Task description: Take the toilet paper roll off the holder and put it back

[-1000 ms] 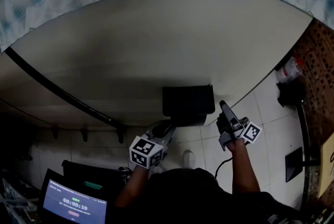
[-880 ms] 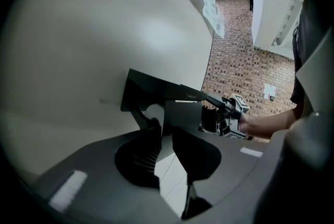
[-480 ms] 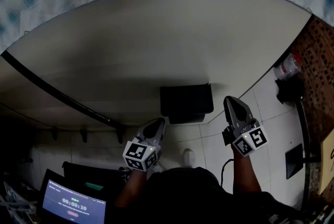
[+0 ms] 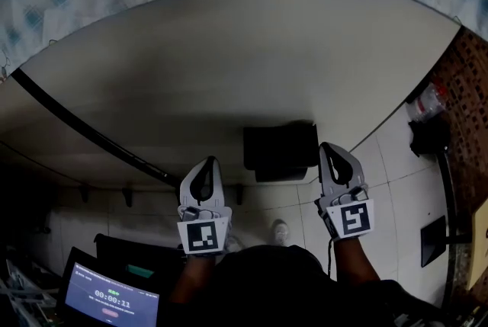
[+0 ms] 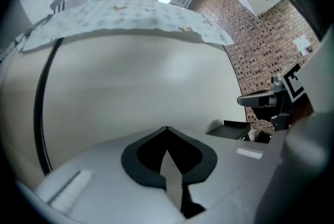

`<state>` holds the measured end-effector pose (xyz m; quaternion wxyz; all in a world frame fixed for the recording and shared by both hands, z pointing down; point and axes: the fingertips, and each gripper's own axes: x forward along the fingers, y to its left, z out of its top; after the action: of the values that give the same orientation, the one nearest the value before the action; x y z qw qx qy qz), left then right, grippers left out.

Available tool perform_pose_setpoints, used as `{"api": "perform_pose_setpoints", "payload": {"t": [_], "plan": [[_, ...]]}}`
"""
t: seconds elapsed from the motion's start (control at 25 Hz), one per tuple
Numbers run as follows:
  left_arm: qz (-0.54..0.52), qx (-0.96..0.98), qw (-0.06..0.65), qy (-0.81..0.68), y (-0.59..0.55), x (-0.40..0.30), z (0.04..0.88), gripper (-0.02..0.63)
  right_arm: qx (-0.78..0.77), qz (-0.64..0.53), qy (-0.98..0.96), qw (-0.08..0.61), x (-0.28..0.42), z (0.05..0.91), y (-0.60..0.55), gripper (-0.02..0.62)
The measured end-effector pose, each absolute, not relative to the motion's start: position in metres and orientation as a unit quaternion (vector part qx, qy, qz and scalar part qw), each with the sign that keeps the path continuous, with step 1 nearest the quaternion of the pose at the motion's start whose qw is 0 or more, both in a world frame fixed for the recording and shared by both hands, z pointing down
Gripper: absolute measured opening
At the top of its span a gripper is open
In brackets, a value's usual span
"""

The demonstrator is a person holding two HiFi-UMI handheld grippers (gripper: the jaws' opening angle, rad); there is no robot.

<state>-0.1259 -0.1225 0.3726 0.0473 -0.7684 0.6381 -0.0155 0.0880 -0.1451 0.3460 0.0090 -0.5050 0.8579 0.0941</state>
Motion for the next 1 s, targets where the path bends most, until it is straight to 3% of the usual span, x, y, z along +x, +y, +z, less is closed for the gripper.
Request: {"api": "perform_pose_setpoints", "payload": {"t": [1.0], "plan": [[0.011, -0.782, 0.047, 0.621, -0.118, -0.110, 0.361, 0.017, -0.524, 0.107, 0.844, 0.035, 0.076, 0.337, -0.127, 0.002]]}}
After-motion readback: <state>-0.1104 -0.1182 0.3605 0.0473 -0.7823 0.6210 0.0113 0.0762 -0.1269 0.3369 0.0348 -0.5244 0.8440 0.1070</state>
